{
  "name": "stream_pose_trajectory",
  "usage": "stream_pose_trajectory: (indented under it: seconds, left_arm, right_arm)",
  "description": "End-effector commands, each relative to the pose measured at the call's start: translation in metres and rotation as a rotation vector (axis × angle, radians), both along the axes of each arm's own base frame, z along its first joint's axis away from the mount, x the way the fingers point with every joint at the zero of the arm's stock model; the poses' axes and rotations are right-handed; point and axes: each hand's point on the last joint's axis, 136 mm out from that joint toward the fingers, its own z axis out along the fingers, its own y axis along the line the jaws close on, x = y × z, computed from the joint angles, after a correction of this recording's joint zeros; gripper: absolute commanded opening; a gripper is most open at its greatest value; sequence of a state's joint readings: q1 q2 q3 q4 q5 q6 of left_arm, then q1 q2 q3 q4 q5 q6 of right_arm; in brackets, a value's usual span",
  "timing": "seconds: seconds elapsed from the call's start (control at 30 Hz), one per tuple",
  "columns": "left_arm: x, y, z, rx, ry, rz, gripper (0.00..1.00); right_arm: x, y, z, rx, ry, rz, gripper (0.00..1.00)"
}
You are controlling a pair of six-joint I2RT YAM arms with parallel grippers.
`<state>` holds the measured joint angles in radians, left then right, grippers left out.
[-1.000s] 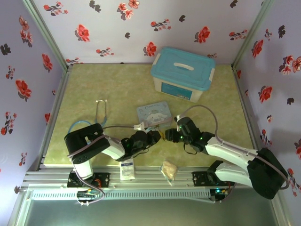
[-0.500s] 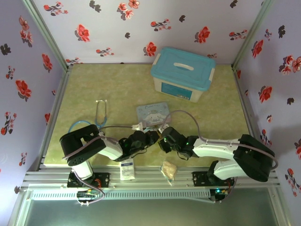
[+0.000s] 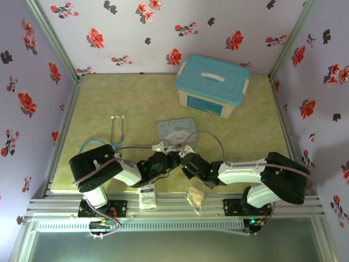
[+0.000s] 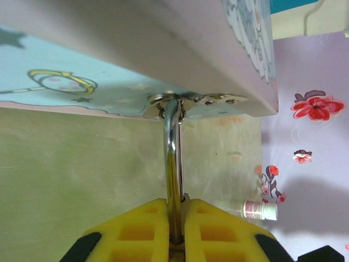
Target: Unlock a padlock with a key
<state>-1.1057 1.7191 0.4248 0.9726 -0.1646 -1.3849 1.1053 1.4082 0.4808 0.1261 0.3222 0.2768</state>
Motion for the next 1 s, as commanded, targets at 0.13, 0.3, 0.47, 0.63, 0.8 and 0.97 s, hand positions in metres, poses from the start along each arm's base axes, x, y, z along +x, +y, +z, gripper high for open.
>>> stream_pose_trajectory:
  seconds: [0.13, 0.3, 0.47, 0.63, 0.8, 0.97]
  left_arm:
    - [-0.003, 0.001, 0.016, -0.029, -0.032, -0.042, 0.04]
    - [-0.002, 0.008, 0.005, 0.024, -0.029, -0.048, 0.08]
    - [-0.001, 0.009, 0.000, 0.086, -0.042, -0.065, 0.10]
    - [0.002, 0.016, -0.008, 0.139, -0.035, -0.064, 0.08]
    - [0.005, 0.034, -0.014, 0.215, -0.030, -0.061, 0.08]
    - [0.006, 0.044, -0.014, 0.356, -0.039, -0.112, 0.10]
  right_arm:
    - [-0.001, 0.032, 0.028, 0.388, 0.106, 0.061, 0.06]
    - [-0.005, 0.038, 0.024, 0.484, 0.204, 0.083, 0.05]
    - [-0.006, 0.044, 0.020, 0.512, 0.236, 0.087, 0.05]
    - [-0.005, 0.037, 0.011, 0.466, 0.256, 0.046, 0.28]
    - [0.002, 0.010, 0.007, 0.389, 0.227, -0.062, 0.41]
    - [0.015, -0.010, 0.012, 0.354, 0.183, -0.171, 0.50]
